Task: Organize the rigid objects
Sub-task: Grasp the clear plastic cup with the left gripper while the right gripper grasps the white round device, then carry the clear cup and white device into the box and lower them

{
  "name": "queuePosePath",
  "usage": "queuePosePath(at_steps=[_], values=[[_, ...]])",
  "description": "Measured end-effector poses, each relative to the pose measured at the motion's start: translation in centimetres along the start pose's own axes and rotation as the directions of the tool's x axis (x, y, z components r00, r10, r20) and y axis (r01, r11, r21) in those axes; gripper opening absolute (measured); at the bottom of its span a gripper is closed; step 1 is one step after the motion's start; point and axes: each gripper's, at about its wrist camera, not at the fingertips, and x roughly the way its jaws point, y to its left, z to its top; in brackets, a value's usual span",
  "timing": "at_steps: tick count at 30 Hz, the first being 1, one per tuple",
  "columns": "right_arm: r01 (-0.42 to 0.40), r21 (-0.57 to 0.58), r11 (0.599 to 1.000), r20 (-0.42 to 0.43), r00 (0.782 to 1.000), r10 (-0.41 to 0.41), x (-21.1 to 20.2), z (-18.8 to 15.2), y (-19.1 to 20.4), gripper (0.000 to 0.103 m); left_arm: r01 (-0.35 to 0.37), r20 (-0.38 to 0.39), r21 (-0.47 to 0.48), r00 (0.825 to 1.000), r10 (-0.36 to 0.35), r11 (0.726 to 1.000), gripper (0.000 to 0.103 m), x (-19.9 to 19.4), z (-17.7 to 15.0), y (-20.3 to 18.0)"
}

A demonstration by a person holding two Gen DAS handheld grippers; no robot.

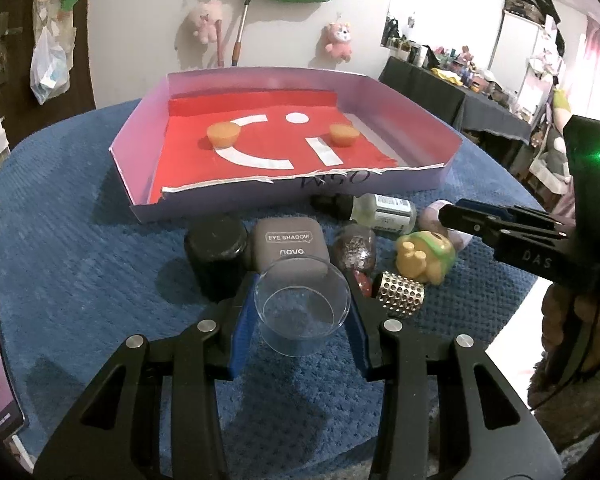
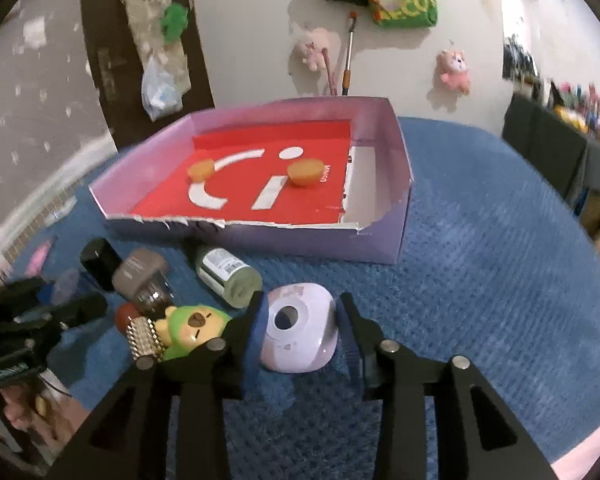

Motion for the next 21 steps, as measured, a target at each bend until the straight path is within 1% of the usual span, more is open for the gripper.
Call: queuePosePath(at_steps=[2,3,4,5,7,8,10,15,21], values=[[-0.001,0.0,1.0,-0.003,1.0,0.001,0.1,0.1,0.0,0.039,0.001,0.002,-0.001,1.0,-0.001,1.0,0.038,-0.1,0.0,0.0],[0.003,-0.008,1.0,-0.004,1.0,-0.003,0.1,0.1,0.2,0.048,-0.002,0.004,0.0,1.0,0.002,1.0,0.038,-0.1,0.0,0.0],[0.002,-0.018,1.0,-0.012,1.0,-0.002,0.2,0.1,0.4,0.052,-0.006,0.006,0.002,1.0,0.006,1.0,0.038,-0.1,0.0,0.0],[-0.001,-0.028,1.0,-0.027,1.0,0.0,0.5,-0.2,0.6,0.055,-0.009,0.006,0.003,1.0,0.009,1.0,0.038,-0.1,0.0,0.0],[0.014,-0.037,0.999,-0.029,0.999,-0.015,0.9,-0.5,0.8,0.054,-0.013,0.003,0.002,1.0,0.013,1.0,0.038,0.0,0.0,0.0],[-0.001,-0.017,1.0,-0.031,1.0,0.001,0.9,-0.5,0.5,0.052,-0.013,0.001,0.001,1.0,0.013,1.0,0.038,0.0,0.0,0.1],[-0.003,-0.001,1.0,-0.032,0.999,0.003,1.0,-0.5,0.2,0.051,-0.011,0.0,-0.002,1.0,0.011,1.0,0.038,0.1,0.0,0.1],[-0.001,-0.022,1.0,-0.036,0.999,0.0,0.8,-0.5,0.4,0.05,-0.003,0.011,-0.003,1.0,0.004,1.0,0.038,-0.2,0.2,0.1],[0.001,-0.034,0.999,-0.004,1.0,-0.002,-0.2,0.0,0.8,0.05,-0.001,0.021,0.005,1.0,0.001,1.0,0.038,-0.2,0.9,0.1]])
